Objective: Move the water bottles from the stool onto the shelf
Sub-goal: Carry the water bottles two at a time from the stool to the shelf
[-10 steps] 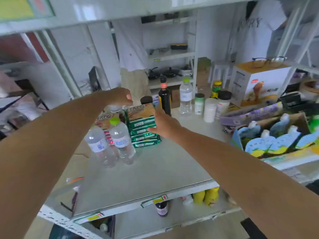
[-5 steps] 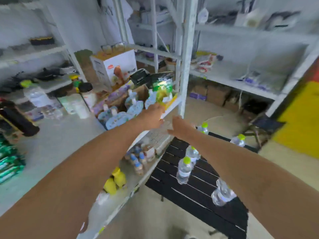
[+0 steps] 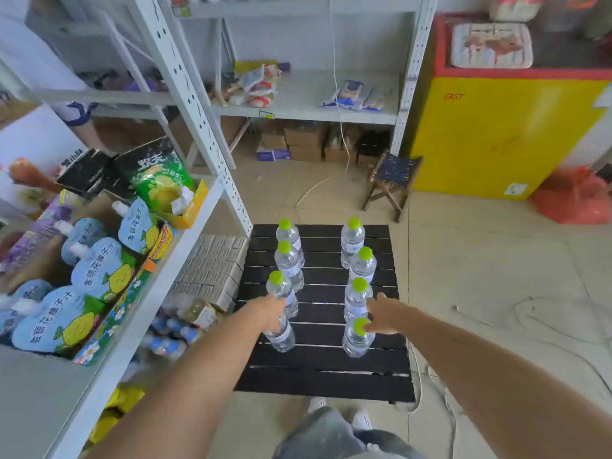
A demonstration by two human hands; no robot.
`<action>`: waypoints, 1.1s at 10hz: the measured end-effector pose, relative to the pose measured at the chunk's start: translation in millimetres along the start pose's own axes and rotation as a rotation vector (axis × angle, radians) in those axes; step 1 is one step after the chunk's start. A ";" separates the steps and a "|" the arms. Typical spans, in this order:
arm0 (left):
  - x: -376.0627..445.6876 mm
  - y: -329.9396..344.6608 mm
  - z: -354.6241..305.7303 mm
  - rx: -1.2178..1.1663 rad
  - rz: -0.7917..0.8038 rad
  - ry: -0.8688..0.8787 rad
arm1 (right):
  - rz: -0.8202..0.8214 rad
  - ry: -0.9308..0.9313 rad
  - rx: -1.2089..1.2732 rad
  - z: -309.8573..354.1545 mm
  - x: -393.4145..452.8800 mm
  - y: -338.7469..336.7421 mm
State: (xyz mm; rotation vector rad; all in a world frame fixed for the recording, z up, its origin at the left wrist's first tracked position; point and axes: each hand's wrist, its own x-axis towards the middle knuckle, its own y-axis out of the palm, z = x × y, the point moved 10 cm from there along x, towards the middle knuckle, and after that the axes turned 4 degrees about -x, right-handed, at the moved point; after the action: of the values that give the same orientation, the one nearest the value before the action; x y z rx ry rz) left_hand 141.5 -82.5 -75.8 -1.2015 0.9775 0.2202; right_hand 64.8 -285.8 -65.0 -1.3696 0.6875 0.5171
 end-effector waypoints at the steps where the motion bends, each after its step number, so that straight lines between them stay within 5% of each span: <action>1: 12.3 12.8 3.5 0.038 0.041 -0.025 | 0.097 0.014 0.043 17.5 3.2 24.9; 3: 32.1 -12.9 -3.3 0.036 -0.047 0.099 | -0.029 0.043 0.083 31.7 11.6 8.9; 4: 29.8 -10.5 -5.0 0.012 -0.059 0.154 | -0.146 0.144 0.402 26.9 5.2 3.4; 7: -1.2 -7.1 6.0 -0.292 -0.149 0.168 | -0.111 0.003 0.194 53.8 11.2 15.7; 11: -196.6 -56.4 57.2 -0.760 -0.765 -0.105 | -0.418 -0.624 0.092 194.8 -97.6 -110.9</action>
State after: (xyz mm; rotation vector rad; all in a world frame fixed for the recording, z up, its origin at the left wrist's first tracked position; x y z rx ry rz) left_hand 89.5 10.2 108.0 -2.1462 0.2663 0.0319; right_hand 100.8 -103.5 93.9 -1.1339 -0.0835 0.5273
